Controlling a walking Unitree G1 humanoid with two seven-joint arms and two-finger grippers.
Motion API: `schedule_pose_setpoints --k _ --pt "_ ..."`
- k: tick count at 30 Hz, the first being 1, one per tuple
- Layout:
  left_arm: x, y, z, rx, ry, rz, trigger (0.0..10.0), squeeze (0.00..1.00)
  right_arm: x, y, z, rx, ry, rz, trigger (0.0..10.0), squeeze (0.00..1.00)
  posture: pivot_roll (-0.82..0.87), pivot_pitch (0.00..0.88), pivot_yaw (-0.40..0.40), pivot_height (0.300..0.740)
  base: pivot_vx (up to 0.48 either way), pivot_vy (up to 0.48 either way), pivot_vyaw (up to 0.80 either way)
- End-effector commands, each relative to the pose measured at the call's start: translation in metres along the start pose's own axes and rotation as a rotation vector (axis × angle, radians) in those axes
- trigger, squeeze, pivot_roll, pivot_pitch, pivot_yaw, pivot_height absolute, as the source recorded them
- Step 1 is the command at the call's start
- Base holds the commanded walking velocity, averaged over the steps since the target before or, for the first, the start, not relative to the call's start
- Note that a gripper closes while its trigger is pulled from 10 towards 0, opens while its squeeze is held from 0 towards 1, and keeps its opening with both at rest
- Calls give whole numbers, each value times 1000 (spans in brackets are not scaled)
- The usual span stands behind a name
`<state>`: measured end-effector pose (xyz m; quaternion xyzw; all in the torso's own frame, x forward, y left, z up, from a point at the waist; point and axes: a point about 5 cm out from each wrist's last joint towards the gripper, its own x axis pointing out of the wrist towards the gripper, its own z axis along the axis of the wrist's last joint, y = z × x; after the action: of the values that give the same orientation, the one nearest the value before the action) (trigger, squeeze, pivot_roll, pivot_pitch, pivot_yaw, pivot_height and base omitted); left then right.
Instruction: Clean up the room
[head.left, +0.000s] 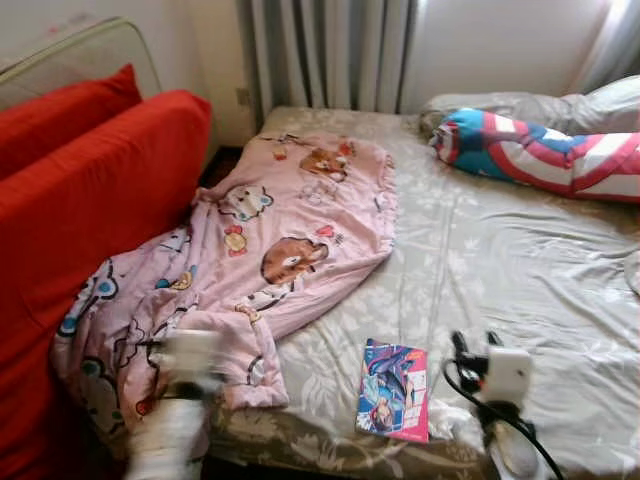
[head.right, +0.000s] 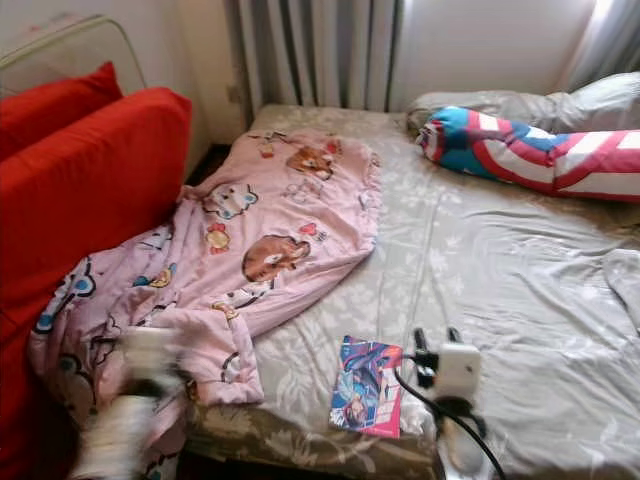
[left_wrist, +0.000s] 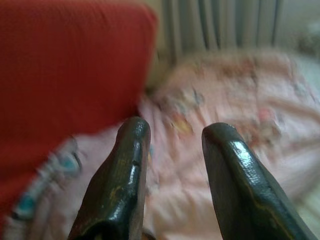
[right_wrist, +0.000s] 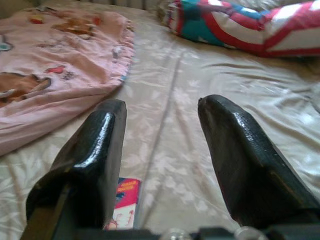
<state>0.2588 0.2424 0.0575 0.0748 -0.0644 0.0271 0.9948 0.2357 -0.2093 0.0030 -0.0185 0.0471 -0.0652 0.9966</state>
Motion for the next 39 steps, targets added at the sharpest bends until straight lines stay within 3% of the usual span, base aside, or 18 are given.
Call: schedule_pose_setpoints --k 1,4,8,15,24,32,39 --pt "-6 -24 1 -22 3 -56 10000 0 3 14 8 12 -39 49 10000 0 -110 0 -4 740 0 0 0" --pt "-15 -25 2 -19 10 -43 10000 0 1 15 8 10 -42 57 10000 0 -109 0 -5 740 0 0 0" --pt "-42 -21 -4 6 59 0 10000 0 -6 12 7 9 -41 56 10000 0 -106 0 -14 740 0 0 0" --pt "-38 -30 -4 -17 72 -29 10000 0 -9 10 4 14 -14 63 10000 0 -105 0 -28 740 0 0 0" --pt "-39 -22 -21 -54 198 29 10000 0 -10 8 0 29 26 55 10000 0 -106 0 -41 740 0 0 0" --pt "-29 -26 -8 -32 136 2 10000 0 -10 5 1 33 37 25 10000 0 -100 0 -47 740 0 0 0" --pt "-30 -31 -9 -48 155 -18 10000 0 -9 8 1 23 69 28 10000 0 -105 0 -47 722 0 0 0"
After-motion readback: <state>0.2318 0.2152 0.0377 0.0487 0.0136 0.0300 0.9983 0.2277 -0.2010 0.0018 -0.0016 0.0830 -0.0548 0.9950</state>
